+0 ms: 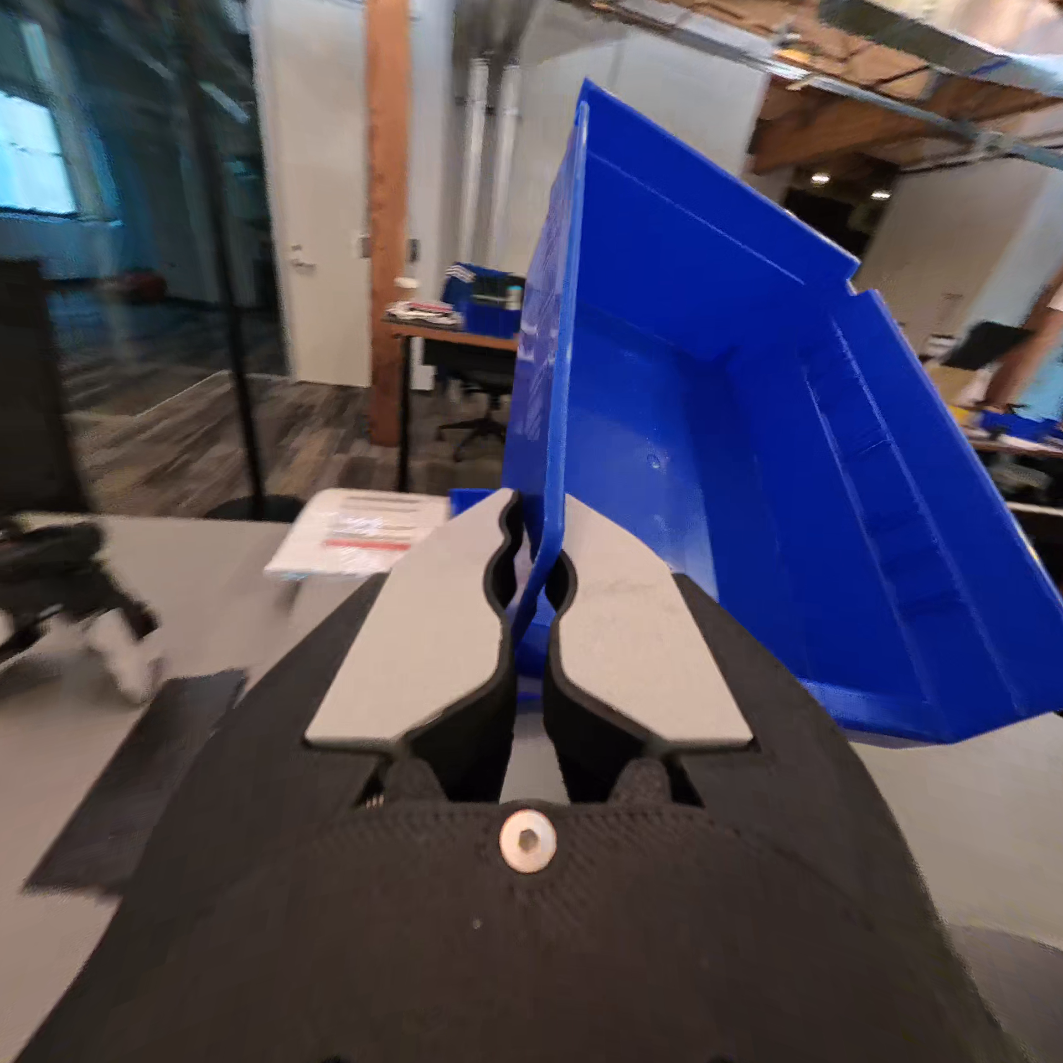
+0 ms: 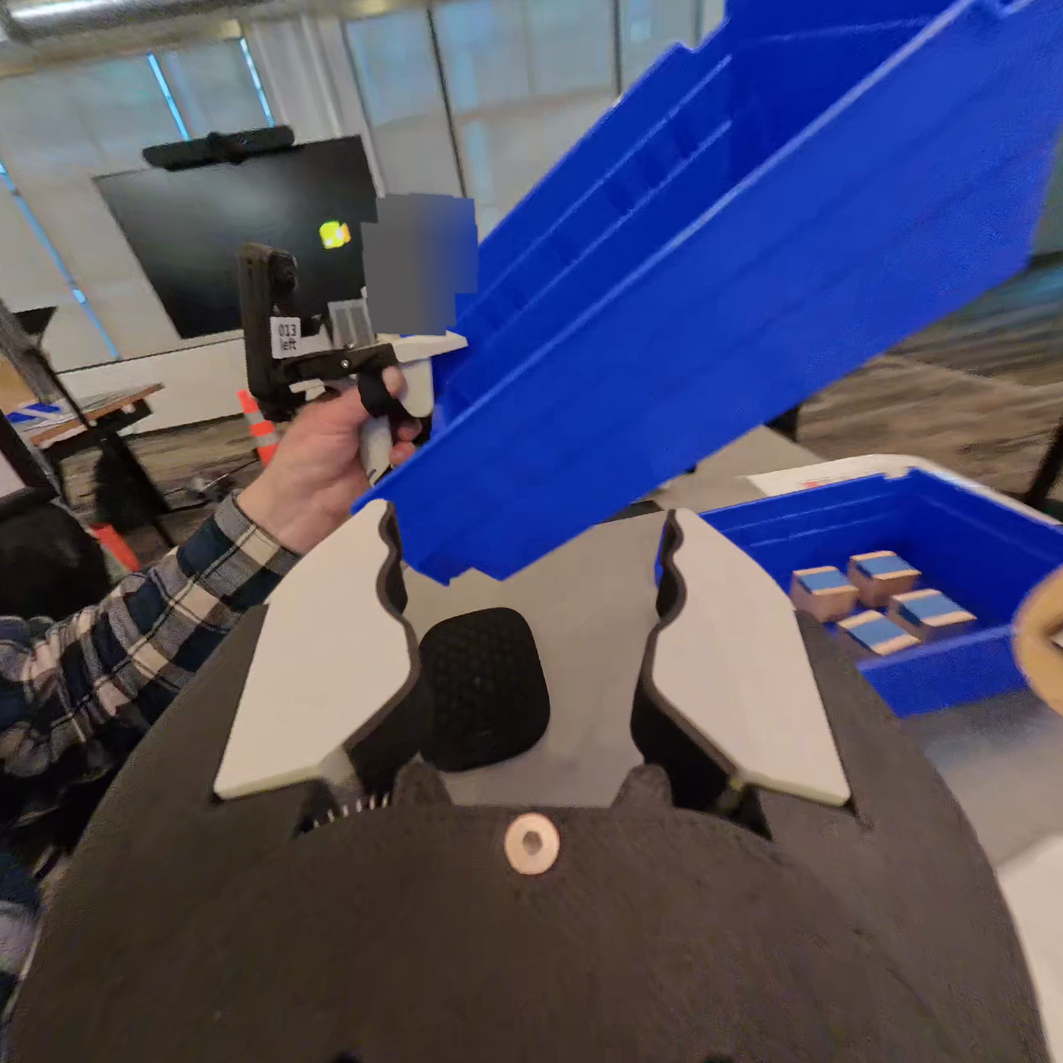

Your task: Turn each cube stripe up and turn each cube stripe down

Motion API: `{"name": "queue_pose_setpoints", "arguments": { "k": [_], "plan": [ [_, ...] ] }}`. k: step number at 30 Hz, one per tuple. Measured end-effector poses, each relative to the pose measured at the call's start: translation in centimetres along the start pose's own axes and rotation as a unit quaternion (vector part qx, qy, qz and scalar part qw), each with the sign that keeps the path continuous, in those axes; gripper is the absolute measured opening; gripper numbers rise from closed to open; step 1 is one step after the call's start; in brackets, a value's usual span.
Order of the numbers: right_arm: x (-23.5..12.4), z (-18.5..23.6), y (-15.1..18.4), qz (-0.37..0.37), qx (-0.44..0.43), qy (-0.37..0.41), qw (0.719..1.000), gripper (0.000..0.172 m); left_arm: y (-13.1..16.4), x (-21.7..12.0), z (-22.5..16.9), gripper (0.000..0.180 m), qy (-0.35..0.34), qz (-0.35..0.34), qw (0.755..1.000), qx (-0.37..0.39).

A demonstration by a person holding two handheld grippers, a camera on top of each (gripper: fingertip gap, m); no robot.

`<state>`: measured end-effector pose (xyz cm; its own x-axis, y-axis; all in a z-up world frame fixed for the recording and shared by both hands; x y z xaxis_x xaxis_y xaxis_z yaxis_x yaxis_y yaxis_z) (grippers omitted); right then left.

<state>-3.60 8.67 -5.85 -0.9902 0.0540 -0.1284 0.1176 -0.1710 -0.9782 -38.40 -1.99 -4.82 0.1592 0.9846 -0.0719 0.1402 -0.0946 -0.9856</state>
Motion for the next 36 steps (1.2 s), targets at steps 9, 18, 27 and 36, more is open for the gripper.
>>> {"name": "queue_pose_setpoints", "arguments": {
  "k": [9,18,27,36],
  "plan": [
    [-22.4,6.4,3.5,-0.146,-0.009,0.236,0.961,0.103,1.3,10.1,-26.1,0.006,0.242,0.002,0.967,0.077],
    [-41.2,8.2,9.9,-0.186,0.027,0.433,0.881,0.093,12.0,19.5,-46.1,0.005,0.397,0.082,0.914,0.029],
    [-48.2,-1.2,15.5,-0.155,0.207,0.406,0.876,0.090,21.9,25.6,-51.0,0.007,0.375,0.237,0.896,-0.014],
    [-50.4,-12.0,19.0,-0.119,0.328,0.293,0.890,0.085,26.2,27.6,-50.8,0.019,0.338,0.299,0.890,-0.058]
  ]
}}
Point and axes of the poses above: each gripper's, where its closed fingertips meet, x out along the fingers, y out of its underside, z = x × y across the jaws, the point moved 9 cm from there along -x, back along the fingers, and after that the axes turned 8 degrees about z, right-handed, at the moved point
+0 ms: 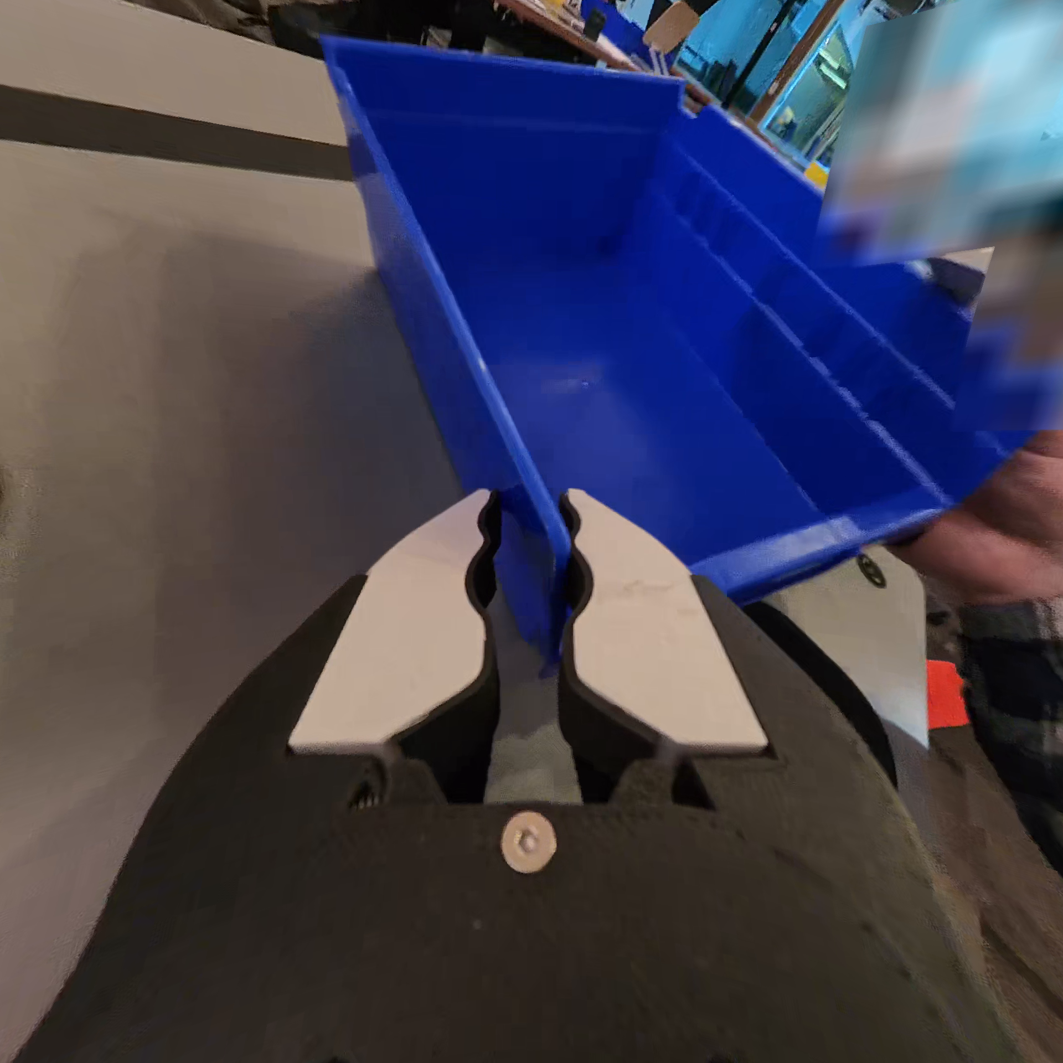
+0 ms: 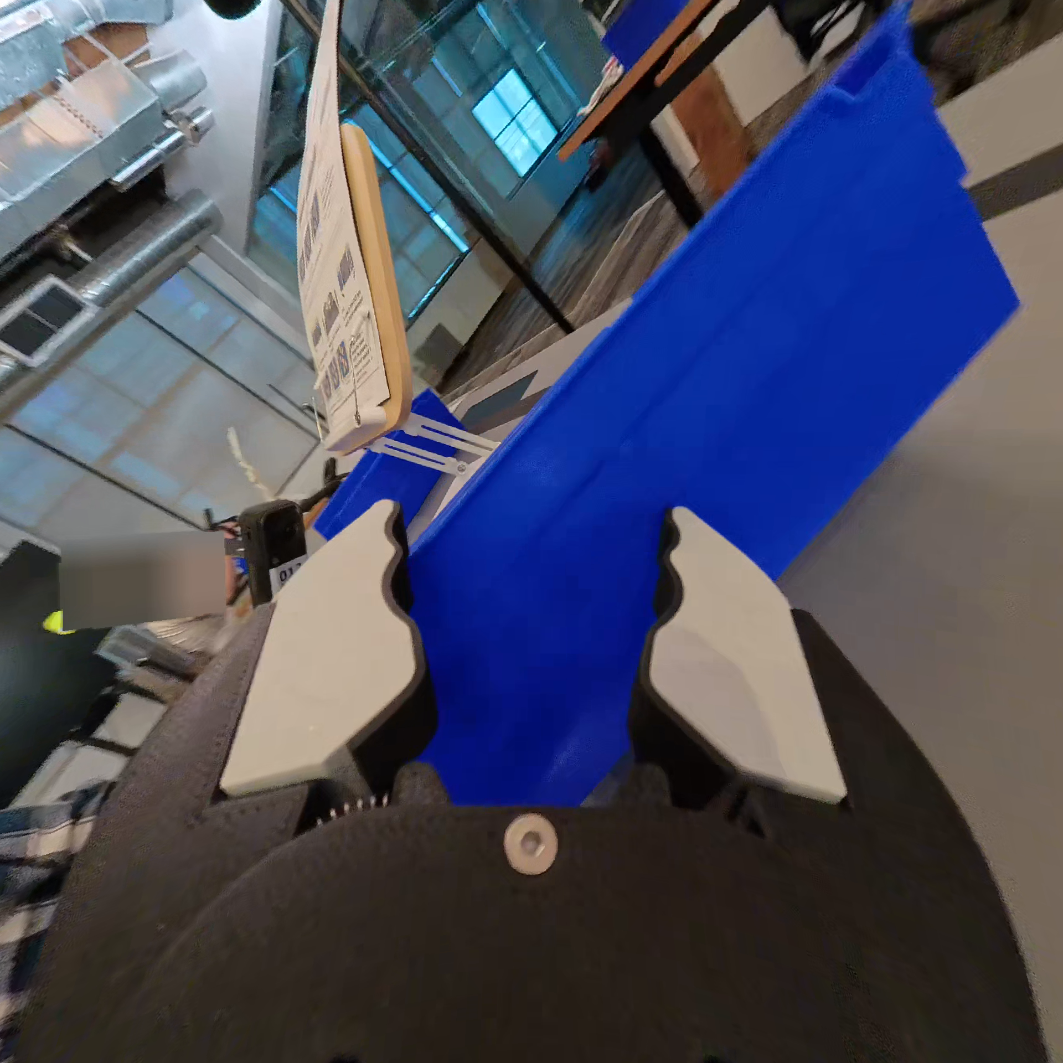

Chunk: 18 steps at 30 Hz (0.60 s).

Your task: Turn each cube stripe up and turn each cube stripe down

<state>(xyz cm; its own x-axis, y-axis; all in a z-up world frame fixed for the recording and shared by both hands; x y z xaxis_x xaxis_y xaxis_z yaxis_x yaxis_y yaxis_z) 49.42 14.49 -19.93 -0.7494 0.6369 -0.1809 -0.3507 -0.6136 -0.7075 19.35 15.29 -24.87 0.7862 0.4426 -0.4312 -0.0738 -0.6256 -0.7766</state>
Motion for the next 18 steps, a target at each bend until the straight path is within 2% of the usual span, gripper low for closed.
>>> {"name": "queue_pose_setpoints", "arguments": {
  "k": [8,14,17,18],
  "plan": [
    [2.9,-8.4,-4.2,0.051,0.081,-0.088,0.992,0.070,-0.9,3.1,-0.4,0.037,-0.001,-0.019,1.000,-0.002],
    [5.6,-12.5,-7.2,0.060,0.103,-0.103,0.988,0.065,-3.8,5.8,1.4,0.042,-0.006,-0.028,0.999,-0.023],
    [6.7,-13.8,-8.5,0.063,0.098,-0.108,0.987,0.050,-4.9,6.6,2.4,0.044,0.011,-0.037,0.998,-0.048],
    [7.0,-14.1,-8.7,0.069,0.095,-0.111,0.987,0.051,-5.1,6.8,2.6,0.044,0.011,-0.038,0.998,-0.048]
  ]
}}
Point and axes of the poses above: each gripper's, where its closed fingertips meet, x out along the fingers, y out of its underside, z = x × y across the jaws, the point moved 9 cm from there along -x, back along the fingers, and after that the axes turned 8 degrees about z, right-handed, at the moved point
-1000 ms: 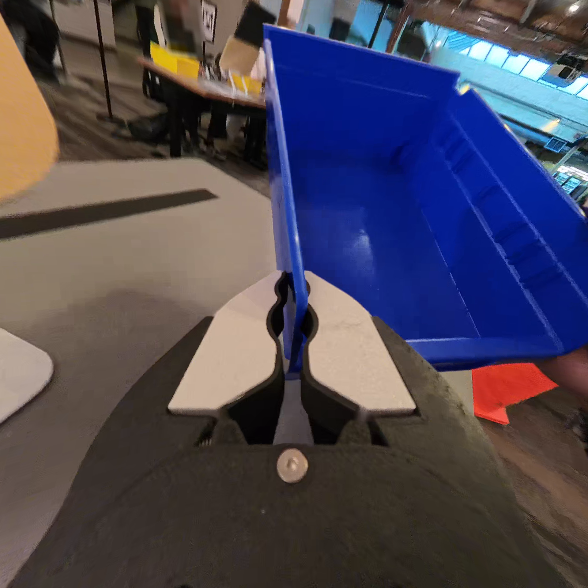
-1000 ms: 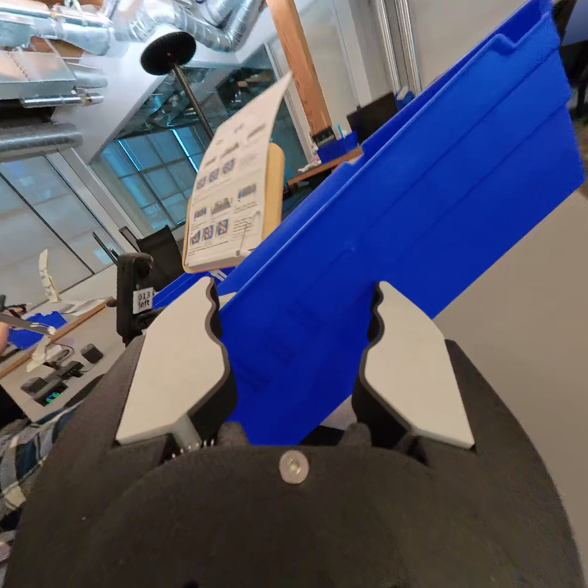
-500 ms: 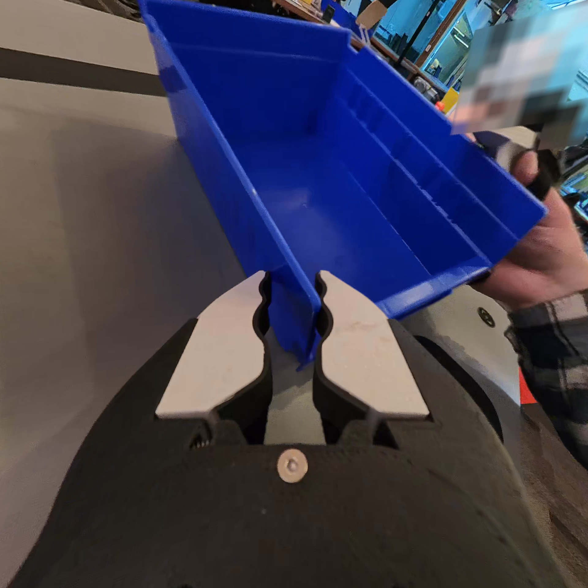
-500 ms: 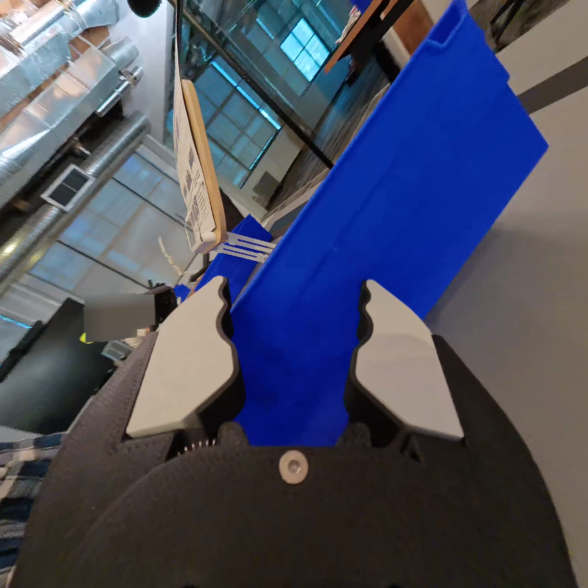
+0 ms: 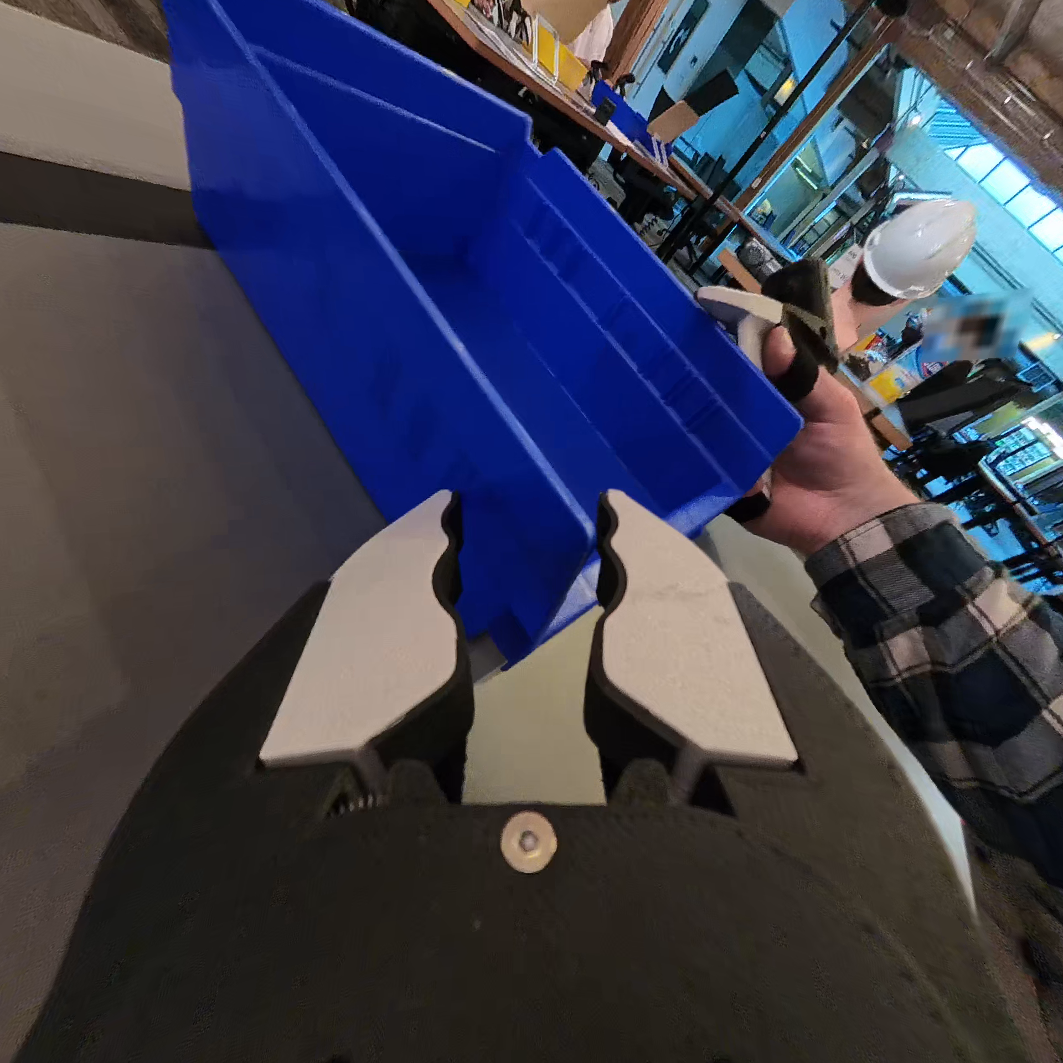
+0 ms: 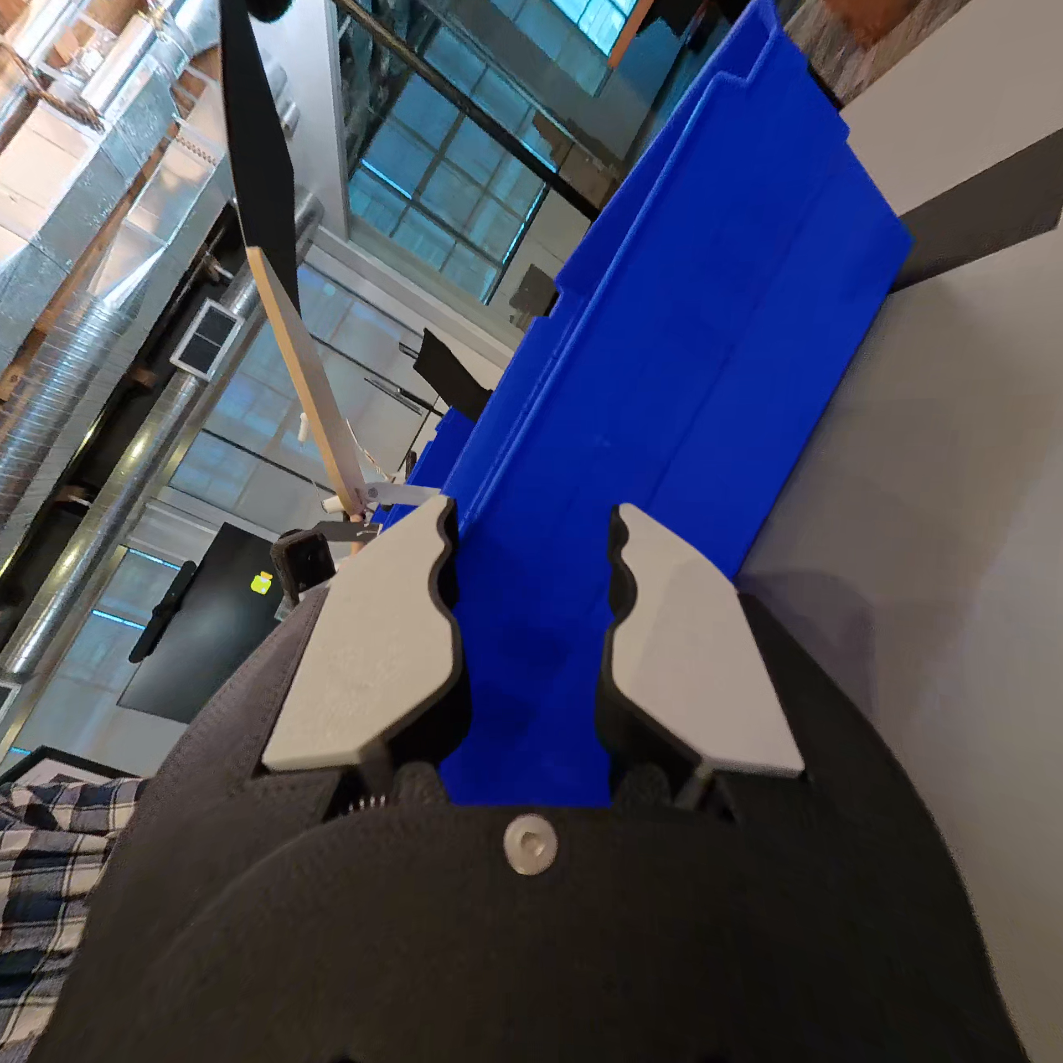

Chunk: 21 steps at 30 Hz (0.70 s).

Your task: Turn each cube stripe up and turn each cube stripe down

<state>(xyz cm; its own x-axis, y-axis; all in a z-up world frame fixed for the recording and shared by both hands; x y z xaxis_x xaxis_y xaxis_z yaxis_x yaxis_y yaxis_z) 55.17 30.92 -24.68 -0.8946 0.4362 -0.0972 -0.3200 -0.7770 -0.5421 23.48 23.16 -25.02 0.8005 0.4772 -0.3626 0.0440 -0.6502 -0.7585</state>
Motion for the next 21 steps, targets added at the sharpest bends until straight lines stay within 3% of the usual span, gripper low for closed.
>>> {"name": "queue_pose_setpoints", "arguments": {
  "k": [5,10,13,16,21],
  "plan": [
    [-1.7,0.0,-0.9,-0.031,-0.013,0.016,0.999,0.071,-0.5,-0.9,-0.3,0.052,0.061,-0.010,0.998,0.025],
    [-4.8,7.9,0.9,-0.070,-0.142,0.094,0.983,0.069,-0.2,-7.7,-2.0,0.051,0.098,-0.049,0.991,0.074],
    [-3.9,14.4,4.5,-0.044,-0.219,0.086,0.971,0.064,0.9,-13.3,-3.0,0.045,0.086,-0.059,0.985,0.134],
    [-1.4,19.7,9.4,-0.020,-0.270,0.062,0.961,0.056,1.5,-19.1,-2.2,0.039,0.020,-0.068,0.975,0.210],
    [5.3,23.1,17.5,0.049,-0.319,0.067,0.944,0.054,1.6,-28.5,2.3,0.035,-0.094,-0.059,0.965,0.239]
  ]
}}
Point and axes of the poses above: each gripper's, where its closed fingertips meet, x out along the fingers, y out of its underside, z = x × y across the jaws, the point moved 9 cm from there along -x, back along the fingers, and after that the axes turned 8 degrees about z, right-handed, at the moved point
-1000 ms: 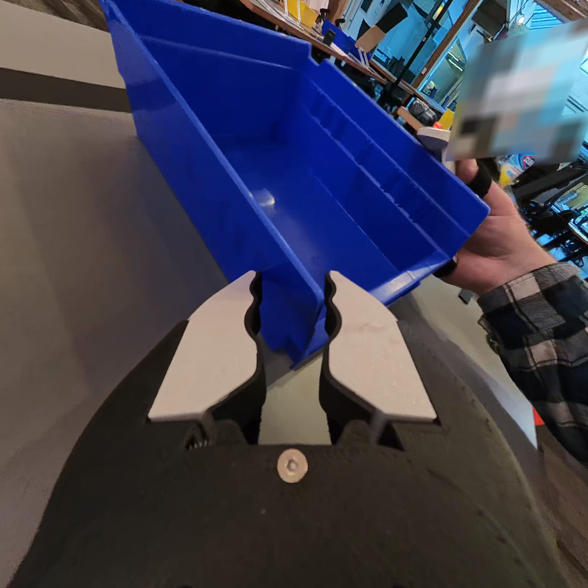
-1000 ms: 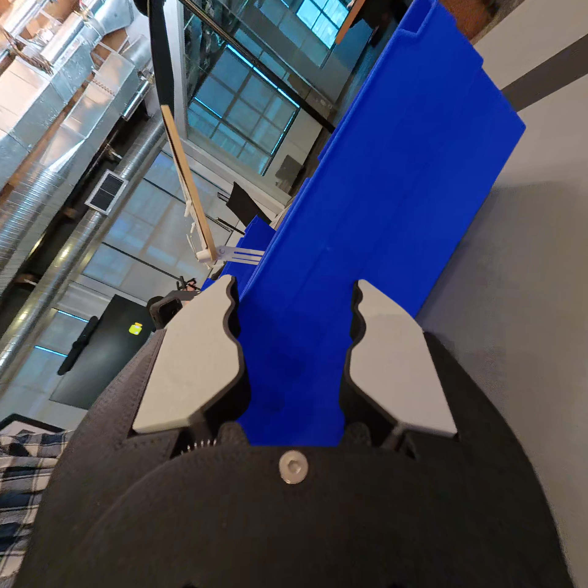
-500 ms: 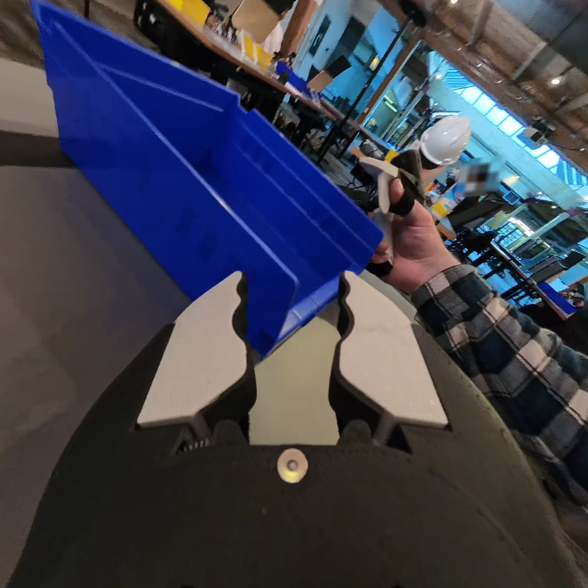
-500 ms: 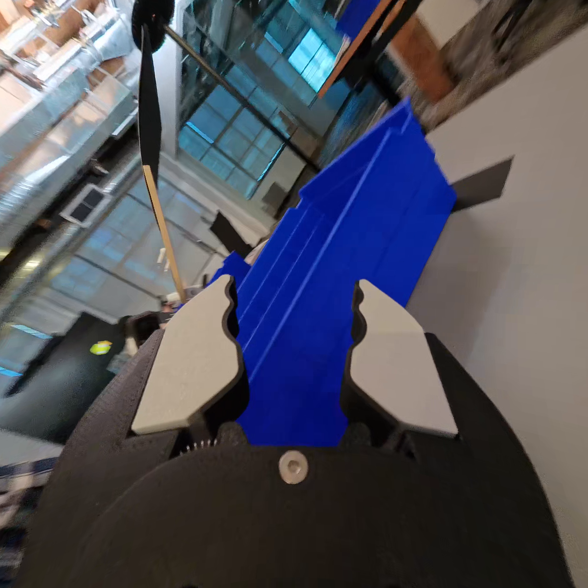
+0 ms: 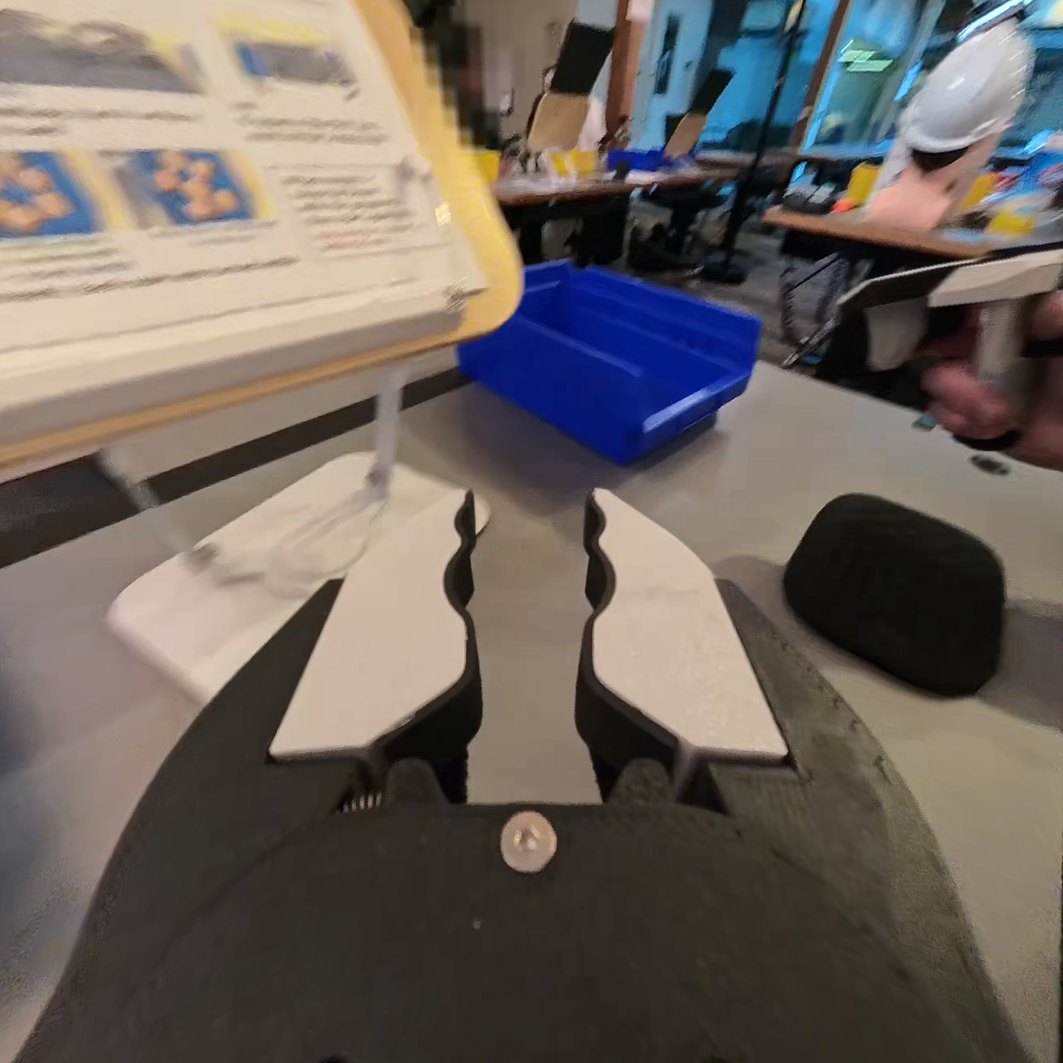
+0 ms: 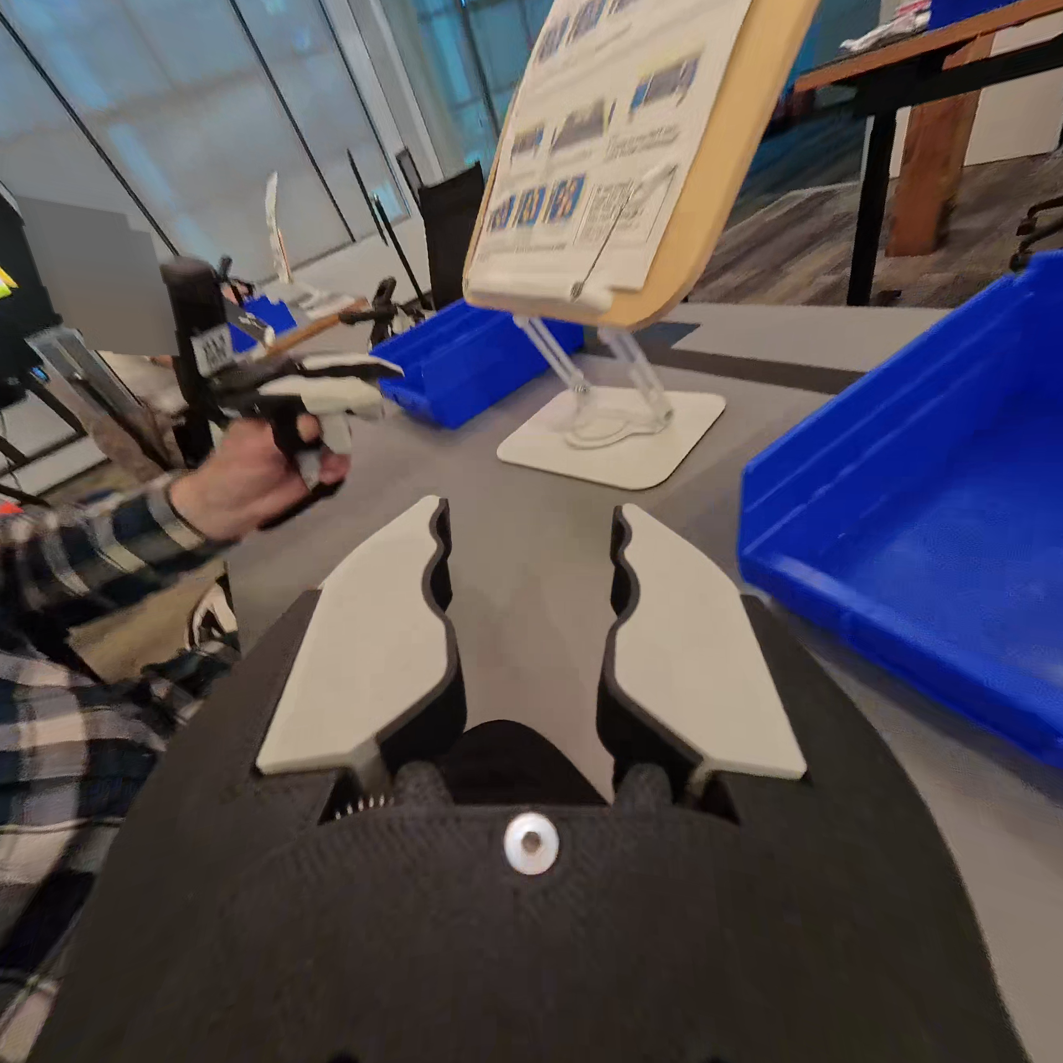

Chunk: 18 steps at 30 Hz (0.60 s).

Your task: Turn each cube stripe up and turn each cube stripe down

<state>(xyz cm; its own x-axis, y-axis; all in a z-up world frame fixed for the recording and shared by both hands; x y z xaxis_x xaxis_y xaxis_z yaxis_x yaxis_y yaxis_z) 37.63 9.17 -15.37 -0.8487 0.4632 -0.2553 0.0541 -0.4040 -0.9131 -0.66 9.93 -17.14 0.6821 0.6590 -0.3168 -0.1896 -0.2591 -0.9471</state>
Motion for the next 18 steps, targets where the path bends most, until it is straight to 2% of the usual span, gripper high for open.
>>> {"name": "queue_pose_setpoints", "arguments": {
  "k": [2,5,7,8,10,11,14,18],
  "plan": [
    [2.4,1.2,1.9,0.017,-0.006,0.003,1.000,0.053,1.5,-3.0,2.6,0.036,-0.030,0.035,0.999,0.003],
    [5.3,1.2,5.1,0.030,0.002,0.012,0.999,0.052,4.8,-7.8,6.8,0.035,-0.111,0.078,0.990,0.036],
    [6.3,0.9,6.9,0.024,0.015,0.015,0.999,0.052,7.2,-10.7,9.3,0.035,-0.138,0.085,0.987,0.010],
    [6.4,1.1,7.0,0.026,0.008,0.020,0.999,0.054,8.6,-11.9,10.4,0.035,-0.157,0.094,0.983,0.007],
    [6.4,1.2,6.9,0.024,-0.009,0.035,0.999,0.049,11.3,-14.0,12.5,0.030,-0.207,0.101,0.973,0.035],
    [6.4,1.1,7.0,0.027,-0.002,0.039,0.999,0.052,11.3,-14.6,13.1,0.027,-0.192,0.086,0.977,0.024],
    [6.5,1.1,7.0,0.027,-0.010,0.072,0.997,0.051,11.1,-15.3,14.4,0.023,-0.251,0.084,0.964,0.003],
    [7.2,1.8,7.3,0.054,-0.056,0.128,0.989,0.045,11.4,-15.4,13.6,0.018,-0.333,0.135,0.932,0.055]
  ]
}}
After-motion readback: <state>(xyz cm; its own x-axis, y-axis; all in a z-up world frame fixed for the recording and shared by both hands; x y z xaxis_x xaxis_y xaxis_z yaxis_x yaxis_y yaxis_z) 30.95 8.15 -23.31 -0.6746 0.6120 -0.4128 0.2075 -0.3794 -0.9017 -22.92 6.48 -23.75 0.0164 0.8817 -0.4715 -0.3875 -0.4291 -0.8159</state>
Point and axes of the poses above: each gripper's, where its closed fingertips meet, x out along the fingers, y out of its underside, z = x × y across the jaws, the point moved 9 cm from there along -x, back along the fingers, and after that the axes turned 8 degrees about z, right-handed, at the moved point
